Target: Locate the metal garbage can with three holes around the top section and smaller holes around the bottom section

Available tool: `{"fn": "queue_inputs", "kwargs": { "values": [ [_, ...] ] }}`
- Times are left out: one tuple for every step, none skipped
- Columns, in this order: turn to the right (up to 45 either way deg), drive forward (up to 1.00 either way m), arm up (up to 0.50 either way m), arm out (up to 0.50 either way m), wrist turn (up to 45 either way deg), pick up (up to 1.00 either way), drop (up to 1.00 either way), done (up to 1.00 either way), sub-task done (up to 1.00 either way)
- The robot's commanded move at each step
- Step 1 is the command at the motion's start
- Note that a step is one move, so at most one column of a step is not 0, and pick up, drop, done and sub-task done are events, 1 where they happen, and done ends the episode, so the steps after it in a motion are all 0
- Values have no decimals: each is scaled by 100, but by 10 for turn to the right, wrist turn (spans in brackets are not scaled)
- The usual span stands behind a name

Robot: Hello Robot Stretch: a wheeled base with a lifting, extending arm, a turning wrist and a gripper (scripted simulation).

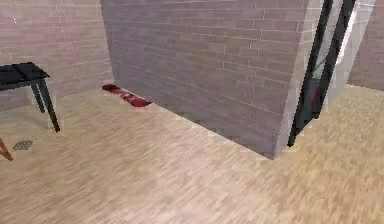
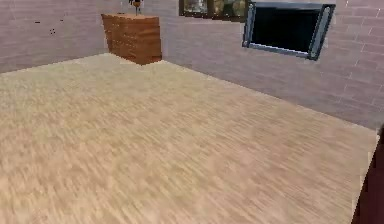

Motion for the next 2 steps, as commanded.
{"fn": "queue_inputs", "kwargs": {
  "values": [
    [420, 0, 0, 0, 0, 0, 0, 0, 0],
    [0, 100, 0, 0, 0, 0, 0, 0, 0]
  ]
}}
